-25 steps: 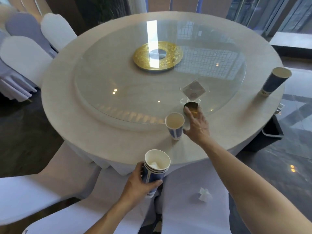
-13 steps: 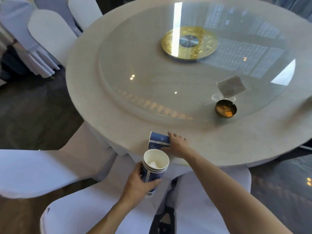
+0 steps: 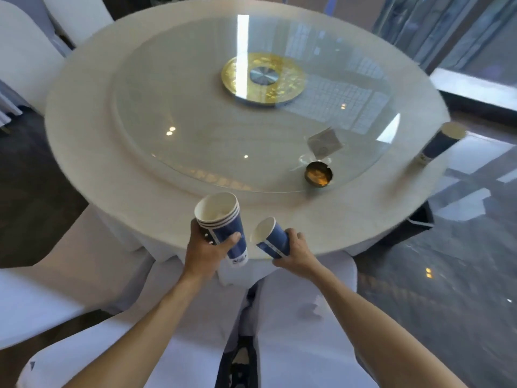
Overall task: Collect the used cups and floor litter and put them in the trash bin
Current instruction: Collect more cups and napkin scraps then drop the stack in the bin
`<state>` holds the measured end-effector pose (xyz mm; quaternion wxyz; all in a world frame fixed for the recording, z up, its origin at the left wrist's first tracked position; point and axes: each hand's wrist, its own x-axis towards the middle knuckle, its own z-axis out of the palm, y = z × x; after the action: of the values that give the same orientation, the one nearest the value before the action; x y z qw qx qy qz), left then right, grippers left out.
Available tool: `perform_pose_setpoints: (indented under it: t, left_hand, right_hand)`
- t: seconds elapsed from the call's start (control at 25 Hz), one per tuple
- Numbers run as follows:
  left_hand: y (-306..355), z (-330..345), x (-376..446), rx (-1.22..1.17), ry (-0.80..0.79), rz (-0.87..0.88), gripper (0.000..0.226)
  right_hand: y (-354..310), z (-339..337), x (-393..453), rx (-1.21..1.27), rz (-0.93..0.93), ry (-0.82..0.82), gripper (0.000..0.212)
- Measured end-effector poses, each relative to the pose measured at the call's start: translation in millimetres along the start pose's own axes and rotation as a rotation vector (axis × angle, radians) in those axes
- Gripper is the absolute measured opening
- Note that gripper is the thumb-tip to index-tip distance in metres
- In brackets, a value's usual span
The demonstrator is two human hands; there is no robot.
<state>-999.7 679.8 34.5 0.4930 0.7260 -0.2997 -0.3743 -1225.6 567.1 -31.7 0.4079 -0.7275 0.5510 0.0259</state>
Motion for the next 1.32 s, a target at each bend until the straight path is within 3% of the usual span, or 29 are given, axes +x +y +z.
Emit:
perform_pose_setpoints:
  t: [0.28,0.56,0.76,0.96,1.0,1.12,1.32]
  left_hand:
    - [71,85,-24,-0.161,-0.171,0.155,0.093]
    - [93,177,-107,-0.146,-0.359,0.214,0.077]
    - [73,217,-191,-0.053,-0.359,0.221,0.080]
    - [61,236,-262,0.032,-0.406,0.168,0.117]
    - [57,238,-273,0.036,-0.400,0.151,0.114]
    - [50,244,-300,0.063,-0.391,0.126,0.070]
    - [44,242,-304,0.049,-0.301,0.120,0.066]
  right_hand:
    - [68,-46,-95,0.159,0.145,0.226,0.074]
    - [108,-70,-185,0.408,0.089,0.249,0.074]
    - [148,-78,-253,0.443,0.016,0.244,0.071]
    - [187,-86,-301,0.518,-0.064,0.223,0.072]
    - [191,-85,-309,0.528,-0.077,0.217,0.071]
    - [199,-87,-321,0.572,-0.132,0.170,0.067]
    - [188,-81,-305,0.544,-0.226,0.045,0.064]
